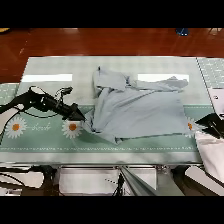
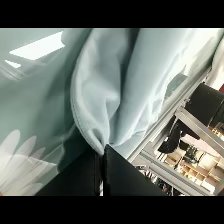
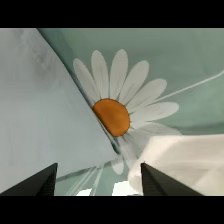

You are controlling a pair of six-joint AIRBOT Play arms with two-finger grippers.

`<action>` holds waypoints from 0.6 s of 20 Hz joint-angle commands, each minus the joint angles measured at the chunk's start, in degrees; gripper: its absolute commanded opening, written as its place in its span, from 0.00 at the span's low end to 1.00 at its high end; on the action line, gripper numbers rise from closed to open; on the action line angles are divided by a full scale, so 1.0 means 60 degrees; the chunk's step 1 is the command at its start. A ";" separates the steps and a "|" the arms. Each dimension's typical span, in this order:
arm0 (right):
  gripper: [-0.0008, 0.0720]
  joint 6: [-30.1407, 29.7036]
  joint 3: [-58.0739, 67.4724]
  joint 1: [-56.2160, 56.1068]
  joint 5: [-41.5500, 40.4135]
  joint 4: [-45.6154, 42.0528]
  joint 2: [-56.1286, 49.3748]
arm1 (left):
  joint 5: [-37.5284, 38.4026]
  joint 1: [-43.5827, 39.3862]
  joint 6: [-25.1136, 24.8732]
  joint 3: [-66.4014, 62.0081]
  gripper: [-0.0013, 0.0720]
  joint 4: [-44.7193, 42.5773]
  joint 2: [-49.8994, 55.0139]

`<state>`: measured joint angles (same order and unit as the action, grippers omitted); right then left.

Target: Fold the shirts.

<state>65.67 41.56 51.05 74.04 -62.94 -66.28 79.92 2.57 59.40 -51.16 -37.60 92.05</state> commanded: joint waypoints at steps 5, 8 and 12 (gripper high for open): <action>0.81 -0.0222 -0.0798 0.0069 -0.0630 0.1723 -0.1137 | 0.0109 0.0044 -0.0291 -0.0011 0.05 0.0033 -0.0073; 0.81 0.0091 -0.0798 -0.0761 -0.0954 0.0805 -0.1147 | 0.0109 0.0047 -0.0299 -0.0015 0.05 0.0102 -0.0073; 0.74 0.1322 -0.0798 -0.2109 -0.2033 -0.0015 -0.1147 | 0.0106 0.0047 -0.0455 -0.0018 0.05 0.0433 -0.0073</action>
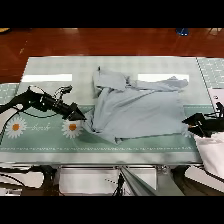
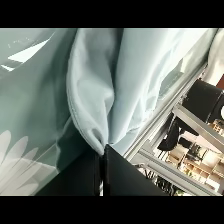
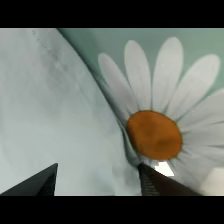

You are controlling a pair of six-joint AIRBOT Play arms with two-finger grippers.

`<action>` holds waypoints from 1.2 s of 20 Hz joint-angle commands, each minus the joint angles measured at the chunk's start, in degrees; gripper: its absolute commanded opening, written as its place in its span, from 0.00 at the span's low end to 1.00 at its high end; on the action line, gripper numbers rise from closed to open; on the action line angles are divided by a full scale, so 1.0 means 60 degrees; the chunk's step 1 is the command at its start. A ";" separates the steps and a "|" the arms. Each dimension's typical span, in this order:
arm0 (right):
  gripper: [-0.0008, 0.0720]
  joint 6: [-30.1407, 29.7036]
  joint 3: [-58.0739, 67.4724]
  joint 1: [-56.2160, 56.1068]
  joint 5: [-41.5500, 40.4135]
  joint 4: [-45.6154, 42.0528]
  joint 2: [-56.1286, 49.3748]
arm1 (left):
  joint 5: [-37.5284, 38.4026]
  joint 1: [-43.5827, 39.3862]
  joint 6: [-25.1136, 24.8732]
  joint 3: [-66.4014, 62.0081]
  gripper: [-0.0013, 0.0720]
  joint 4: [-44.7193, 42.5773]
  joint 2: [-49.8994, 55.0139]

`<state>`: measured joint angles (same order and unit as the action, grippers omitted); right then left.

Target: Fold the shirts.

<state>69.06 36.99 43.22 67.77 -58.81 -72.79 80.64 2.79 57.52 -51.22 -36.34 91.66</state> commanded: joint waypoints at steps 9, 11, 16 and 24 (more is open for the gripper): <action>0.03 -0.0863 0.3002 -0.1832 0.0477 0.2572 0.1887 | 0.0022 0.0539 -0.0291 -0.3377 0.05 0.1056 -0.1883; 0.03 -0.0849 0.4648 -0.2029 0.0244 0.3340 0.2871 | -0.0033 0.0688 -0.0291 -0.5417 0.05 0.1570 -0.2925; 0.03 0.0576 0.8561 -0.2339 -0.1785 0.2524 0.4958 | -0.1592 0.0801 0.0667 -1.0520 0.05 0.0036 -0.5173; 0.03 0.2422 1.0976 -0.2339 0.0492 -0.1151 0.6353 | -0.0062 0.0801 0.3880 -1.1406 0.05 -0.4546 -0.8007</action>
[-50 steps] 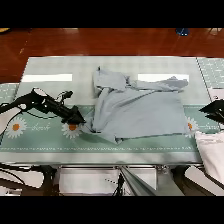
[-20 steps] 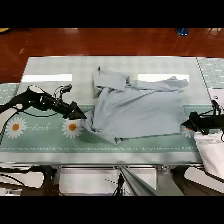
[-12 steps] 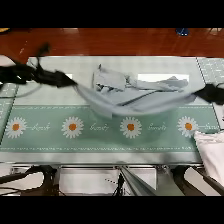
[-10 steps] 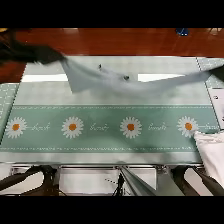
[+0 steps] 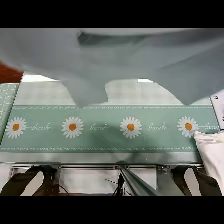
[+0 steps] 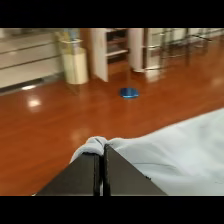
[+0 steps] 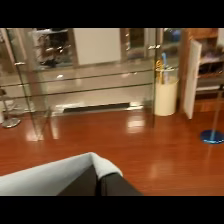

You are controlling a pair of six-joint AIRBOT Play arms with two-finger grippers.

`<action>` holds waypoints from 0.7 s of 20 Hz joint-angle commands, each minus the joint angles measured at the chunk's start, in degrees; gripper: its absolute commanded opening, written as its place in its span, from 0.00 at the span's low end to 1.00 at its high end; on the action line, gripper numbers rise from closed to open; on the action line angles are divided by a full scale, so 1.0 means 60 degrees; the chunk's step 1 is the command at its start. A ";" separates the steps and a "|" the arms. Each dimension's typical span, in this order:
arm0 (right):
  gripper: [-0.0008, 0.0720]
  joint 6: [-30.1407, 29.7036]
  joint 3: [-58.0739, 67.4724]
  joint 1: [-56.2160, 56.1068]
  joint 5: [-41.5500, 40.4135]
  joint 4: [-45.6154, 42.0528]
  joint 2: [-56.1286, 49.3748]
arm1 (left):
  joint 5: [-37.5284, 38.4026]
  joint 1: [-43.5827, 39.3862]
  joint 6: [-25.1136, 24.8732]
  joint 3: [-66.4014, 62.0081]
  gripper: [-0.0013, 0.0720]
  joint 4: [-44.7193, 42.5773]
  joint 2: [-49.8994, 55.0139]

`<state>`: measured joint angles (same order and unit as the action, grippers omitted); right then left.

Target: Fold the shirts.

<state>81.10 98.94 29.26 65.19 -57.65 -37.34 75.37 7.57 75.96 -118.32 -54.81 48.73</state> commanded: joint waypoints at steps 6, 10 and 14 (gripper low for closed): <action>0.03 0.0565 0.0849 -0.0011 0.3085 -0.1971 0.0954 | 0.2980 0.0007 0.1260 -0.0226 0.05 -0.1912 -0.1461; 0.03 0.0466 0.0882 -0.0011 0.4058 -0.2033 0.0794 | 0.3260 0.0007 0.1362 -0.0219 0.05 -0.1909 -0.1330; 0.03 0.0455 0.0860 -0.0015 0.6754 -0.2036 -0.0659 | 0.5016 0.0000 0.1508 0.0605 0.05 -0.1861 -0.0324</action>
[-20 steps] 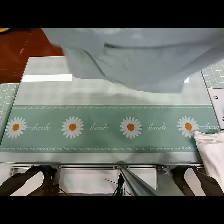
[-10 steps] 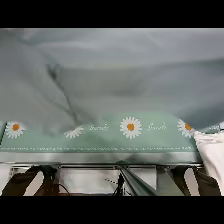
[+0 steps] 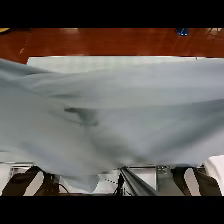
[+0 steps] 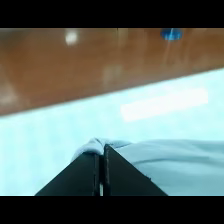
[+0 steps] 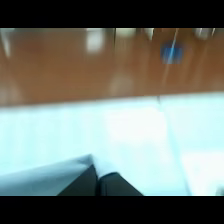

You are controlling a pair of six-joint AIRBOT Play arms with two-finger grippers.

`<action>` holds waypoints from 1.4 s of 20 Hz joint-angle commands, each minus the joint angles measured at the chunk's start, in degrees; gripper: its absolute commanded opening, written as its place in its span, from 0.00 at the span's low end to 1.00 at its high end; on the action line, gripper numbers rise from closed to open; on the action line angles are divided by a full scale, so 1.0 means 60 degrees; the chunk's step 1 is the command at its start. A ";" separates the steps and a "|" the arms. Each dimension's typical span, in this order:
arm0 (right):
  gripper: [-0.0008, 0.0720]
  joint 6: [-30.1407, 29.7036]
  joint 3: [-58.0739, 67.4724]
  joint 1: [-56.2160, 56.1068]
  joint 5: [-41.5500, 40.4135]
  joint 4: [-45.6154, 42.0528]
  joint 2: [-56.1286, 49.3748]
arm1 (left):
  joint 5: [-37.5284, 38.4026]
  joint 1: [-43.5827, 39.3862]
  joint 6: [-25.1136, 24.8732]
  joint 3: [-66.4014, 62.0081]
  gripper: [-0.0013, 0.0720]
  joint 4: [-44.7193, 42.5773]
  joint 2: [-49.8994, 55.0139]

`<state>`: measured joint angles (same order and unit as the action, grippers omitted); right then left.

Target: Fold the shirts.

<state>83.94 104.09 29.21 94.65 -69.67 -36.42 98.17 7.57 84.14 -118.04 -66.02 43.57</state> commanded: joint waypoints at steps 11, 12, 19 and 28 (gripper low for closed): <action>0.03 0.0015 -0.0087 -0.3242 -0.0426 -0.1457 -0.7628 | -0.2597 -0.0652 -0.0630 0.3985 0.05 0.0189 0.5676; 0.03 0.0011 -0.0087 -0.3399 -0.1020 -0.1526 -0.8069 | -0.2983 -0.0652 -0.0634 0.3985 0.05 0.0189 0.6175; 0.03 0.0736 -0.0091 -0.3537 -0.5643 -0.1297 -0.9890 | -0.6539 -0.0856 -0.0663 0.3989 0.05 0.0758 0.8196; 0.03 0.0918 -0.0091 -0.3537 -0.6929 -0.1111 -1.1548 | -0.8091 -0.1435 -0.0455 0.3989 0.05 0.0758 1.0218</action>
<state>89.12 103.55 8.01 54.63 -76.69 -102.61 50.65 -0.30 80.20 -94.13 -61.56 100.92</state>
